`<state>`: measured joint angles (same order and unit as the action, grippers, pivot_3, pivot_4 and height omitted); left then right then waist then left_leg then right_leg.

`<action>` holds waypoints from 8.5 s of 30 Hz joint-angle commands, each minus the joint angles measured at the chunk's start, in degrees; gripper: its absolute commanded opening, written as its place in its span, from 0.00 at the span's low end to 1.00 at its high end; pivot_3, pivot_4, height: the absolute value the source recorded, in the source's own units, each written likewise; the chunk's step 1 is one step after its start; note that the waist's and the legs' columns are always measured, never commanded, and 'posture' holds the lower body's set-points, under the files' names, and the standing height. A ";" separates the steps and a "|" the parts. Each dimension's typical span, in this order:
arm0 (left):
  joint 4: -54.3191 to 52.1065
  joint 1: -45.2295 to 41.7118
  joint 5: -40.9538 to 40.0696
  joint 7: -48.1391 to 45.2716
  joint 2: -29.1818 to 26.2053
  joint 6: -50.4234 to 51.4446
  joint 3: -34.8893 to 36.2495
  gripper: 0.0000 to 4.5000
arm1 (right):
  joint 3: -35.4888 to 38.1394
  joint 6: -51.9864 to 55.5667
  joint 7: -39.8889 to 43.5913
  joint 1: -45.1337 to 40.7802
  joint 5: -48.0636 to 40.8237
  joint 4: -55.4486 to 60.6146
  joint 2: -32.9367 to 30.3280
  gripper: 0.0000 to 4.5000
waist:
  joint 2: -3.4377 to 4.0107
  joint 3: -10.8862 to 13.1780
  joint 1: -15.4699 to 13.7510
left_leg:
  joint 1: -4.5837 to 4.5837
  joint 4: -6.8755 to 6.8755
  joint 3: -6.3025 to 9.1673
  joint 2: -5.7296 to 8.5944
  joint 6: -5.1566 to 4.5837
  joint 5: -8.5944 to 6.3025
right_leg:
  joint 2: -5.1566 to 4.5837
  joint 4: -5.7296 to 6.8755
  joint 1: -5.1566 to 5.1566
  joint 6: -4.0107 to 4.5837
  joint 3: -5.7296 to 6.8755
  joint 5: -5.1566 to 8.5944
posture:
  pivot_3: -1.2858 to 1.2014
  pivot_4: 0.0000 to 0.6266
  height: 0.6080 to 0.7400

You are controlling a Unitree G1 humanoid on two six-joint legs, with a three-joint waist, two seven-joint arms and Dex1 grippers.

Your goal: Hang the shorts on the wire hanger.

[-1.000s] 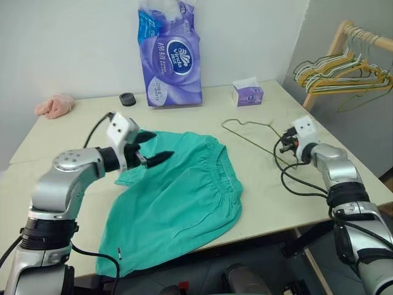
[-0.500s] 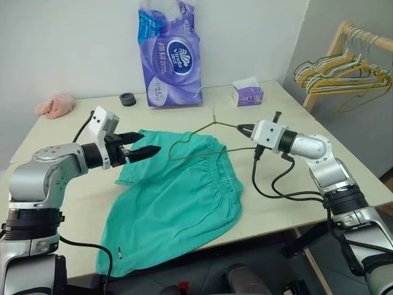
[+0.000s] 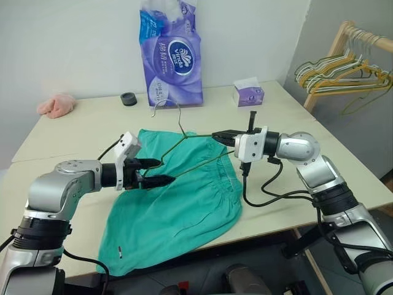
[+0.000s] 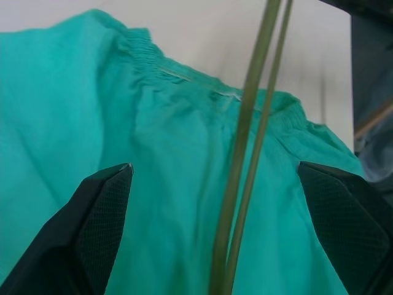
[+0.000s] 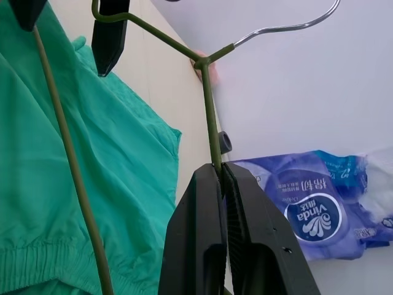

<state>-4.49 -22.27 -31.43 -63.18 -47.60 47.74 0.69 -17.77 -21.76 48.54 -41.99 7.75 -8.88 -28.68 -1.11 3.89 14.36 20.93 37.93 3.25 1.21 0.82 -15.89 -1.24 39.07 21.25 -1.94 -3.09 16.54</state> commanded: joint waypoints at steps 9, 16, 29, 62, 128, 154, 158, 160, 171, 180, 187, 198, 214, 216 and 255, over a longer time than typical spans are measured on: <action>-2.27 1.91 2.53 -2.19 -1.50 -4.39 -2.27 0.63 | 1.94 2.92 1.07 -1.63 -3.37 4.25 1.08 0.00 | 0.01 0.01 -0.07 | 0.00 0.00 0.03 0.00 0.00 0.00 | 0.00 0.00 0.00 0.00 0.03 0.00 | 0.42 0.04 1.00; -3.19 2.67 2.16 -1.70 -0.72 -4.63 -1.96 0.14 | 1.52 1.72 1.35 -1.56 -2.93 4.78 0.83 0.00 | 0.02 0.01 -0.04 | 0.00 0.00 0.04 0.00 0.00 0.00 | 0.00 0.00 0.00 0.00 0.04 0.00 | 0.42 0.04 1.00; -3.98 3.62 3.29 -0.90 -1.50 -5.72 -1.85 0.00 | 3.29 10.71 11.15 1.60 -9.27 9.26 -6.31 0.53 | 0.02 0.01 -0.19 | 0.02 0.00 0.21 0.00 0.00 0.00 | -0.04 -0.05 -0.08 0.00 0.24 0.01 | 0.42 0.03 1.00; -10.30 3.12 10.67 -4.92 -6.77 -12.95 -6.49 0.00 | -9.77 35.09 24.32 -5.62 -1.06 5.69 -7.17 0.01 | 0.22 0.13 -0.22 | 0.10 -0.01 0.48 0.02 0.00 0.00 | -0.06 -0.04 -0.07 0.06 0.54 0.05 | 0.42 0.03 1.00; -14.74 28.43 6.50 1.69 0.43 -27.78 9.95 0.56 | 6.69 90.12 6.15 13.32 -28.23 4.91 -12.11 0.00 | 0.49 0.46 -1.56 | -0.02 -0.04 0.13 -0.14 -0.02 0.01 | 0.08 -0.10 -0.14 -0.13 0.34 0.29 | 0.42 0.08 1.00; -14.77 19.35 2.69 9.15 2.69 -20.35 10.56 0.56 | 17.48 92.97 -5.78 4.48 -32.38 1.48 6.53 0.00 | 0.57 0.55 -1.96 | 0.14 -0.07 0.11 -0.26 0.00 0.00 | 0.15 -0.08 0.02 -0.04 0.39 0.23 | 0.43 0.06 1.00; -12.21 14.29 1.27 13.19 4.92 -18.05 11.94 0.64 | 15.28 89.09 -6.08 4.76 -31.98 7.35 6.36 0.00 | 0.56 0.55 -1.93 | 0.16 -0.07 0.13 -0.26 -0.01 0.00 | 0.16 -0.07 0.03 -0.08 0.42 0.24 | 0.42 0.05 1.00; -11.15 12.22 0.67 14.31 5.46 -17.71 12.66 0.73 | 14.17 88.13 -5.97 4.98 -32.07 9.55 6.04 0.00 | 0.56 0.55 -1.84 | 0.17 -0.07 0.13 -0.26 0.00 0.00 | 0.16 -0.07 0.03 -0.08 0.43 0.24 | 0.42 0.05 1.00; -2.03 -6.52 -1.97 9.34 -0.15 -17.01 13.87 0.99 | 2.84 76.68 -3.90 6.07 -26.80 17.56 0.42 0.00 | 0.52 0.51 -1.47 | 0.51 -0.01 0.28 -0.16 0.01 0.01 | 0.09 -0.07 0.29 0.12 0.55 0.10 | 0.42 0.03 1.00; 12.40 -14.02 11.67 -6.00 -6.95 -33.64 1.93 0.99 | -2.80 68.02 -1.64 6.55 -22.18 21.30 -2.85 0.00 | 0.52 0.51 -1.41 | 0.78 0.01 0.45 -0.09 0.02 0.02 | 0.07 -0.06 0.54 0.14 0.66 0.09 | 0.42 0.03 1.00; 16.94 -16.33 15.57 -8.50 -2.03 -40.09 -2.37 0.99 | -5.20 64.32 -0.18 7.31 -19.77 23.88 -4.10 0.00 | 0.51 0.50 -1.55 | 0.91 0.05 0.51 -0.01 0.02 0.02 | -0.05 -0.08 0.61 0.14 0.68 0.09 | 0.41 0.03 1.00; 18.26 -13.55 19.92 -12.83 -1.75 -44.16 -6.23 0.99 | -5.35 61.04 1.58 6.74 -18.39 26.44 -4.60 0.00 | 0.50 0.49 -0.08 | 0.96 0.07 0.59 0.01 0.01 0.03 | -0.06 0.04 0.71 0.15 0.69 0.08 | 0.41 0.04 1.00; 16.93 -12.48 19.54 -13.75 1.21 -42.54 -6.44 0.13 | -5.99 54.65 5.07 6.71 -15.35 27.15 -4.13 0.00 | 0.50 0.44 0.08 | 0.96 0.14 0.66 0.04 0.01 0.04 | -0.06 0.12 0.70 0.15 0.73 0.08 | 0.41 0.03 1.00; 16.75 -12.42 19.57 -13.76 1.49 -42.26 -6.32 0.03 | -5.93 54.16 5.24 6.64 -14.82 27.05 -3.89 0.00 | 0.49 0.44 0.08 | 0.96 0.17 0.67 0.04 0.01 0.04 | -0.06 0.15 0.70 0.15 0.74 0.08 | 0.41 0.03 1.00; 15.44 -10.11 18.71 -11.43 -0.85 -38.26 -3.53 0.00 | 5.14 57.28 -6.44 29.51 -21.03 26.38 1.14 0.99 | 0.39 0.34 -0.19 | 0.80 0.45 0.72 0.06 -0.01 0.05 | -0.03 0.54 0.52 0.13 0.77 0.09 | 0.41 0.05 1.00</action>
<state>13.22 -31.74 -11.36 -74.80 -47.51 9.01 -4.97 -11.86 37.01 43.38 -11.46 -14.39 17.30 -28.29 -0.73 4.23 14.17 21.73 38.39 3.97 1.27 0.81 -15.84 -1.27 39.62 21.77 -1.80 -2.33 16.63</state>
